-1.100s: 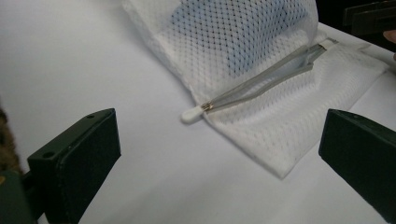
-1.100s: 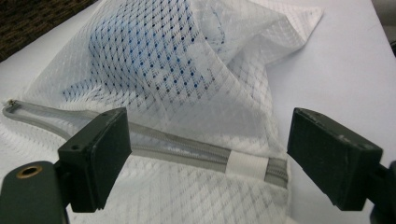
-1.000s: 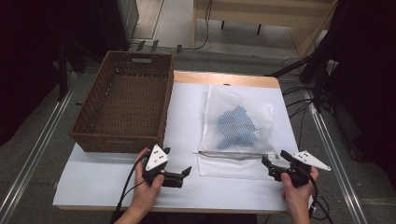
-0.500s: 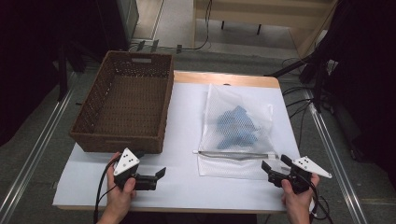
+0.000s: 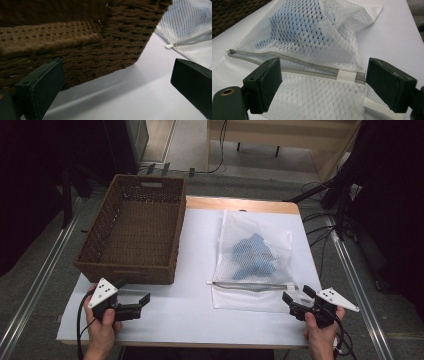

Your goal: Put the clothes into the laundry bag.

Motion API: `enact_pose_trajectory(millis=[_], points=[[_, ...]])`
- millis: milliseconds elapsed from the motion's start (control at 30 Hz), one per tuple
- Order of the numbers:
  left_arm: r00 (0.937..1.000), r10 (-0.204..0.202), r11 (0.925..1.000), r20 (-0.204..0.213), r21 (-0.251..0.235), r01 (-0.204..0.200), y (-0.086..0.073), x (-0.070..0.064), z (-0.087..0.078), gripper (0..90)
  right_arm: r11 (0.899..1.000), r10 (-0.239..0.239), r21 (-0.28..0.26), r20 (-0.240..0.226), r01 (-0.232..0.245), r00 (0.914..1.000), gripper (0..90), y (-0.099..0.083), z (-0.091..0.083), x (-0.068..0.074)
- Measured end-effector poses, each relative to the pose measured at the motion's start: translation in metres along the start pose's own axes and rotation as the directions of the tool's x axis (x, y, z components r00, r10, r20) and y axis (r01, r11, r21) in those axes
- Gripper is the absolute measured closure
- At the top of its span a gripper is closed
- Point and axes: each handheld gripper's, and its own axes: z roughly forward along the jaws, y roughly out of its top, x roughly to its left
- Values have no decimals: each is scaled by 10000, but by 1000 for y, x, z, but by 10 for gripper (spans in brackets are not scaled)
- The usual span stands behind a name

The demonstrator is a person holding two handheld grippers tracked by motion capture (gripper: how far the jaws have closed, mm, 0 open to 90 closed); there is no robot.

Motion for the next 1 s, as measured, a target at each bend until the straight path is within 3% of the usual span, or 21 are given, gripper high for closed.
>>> enact_pose_trajectory(millis=[200,333,567,700,1000], points=[[9986,-449,9990,-290,-95,447,-1,20,-7,0,10000,-11,-68,70,11,10000,136,1,-3,-4],[9972,-268,9996,-700,-96,262,2,27,-13,0,10000,6,-97,141,-5,9999,135,2,-6,-7],[9944,-496,9984,-933,-303,470,1,42,-23,0,9997,17,-242,256,-11,9997,136,4,-9,-10],[9942,-749,9965,-775,-419,718,1,44,-23,0,9998,19,-186,227,-15,9997,136,4,-9,-9],[9936,-787,9965,-812,-347,761,0,45,-21,0,9998,-97,-167,90,98,9999,138,6,-7,-4]])
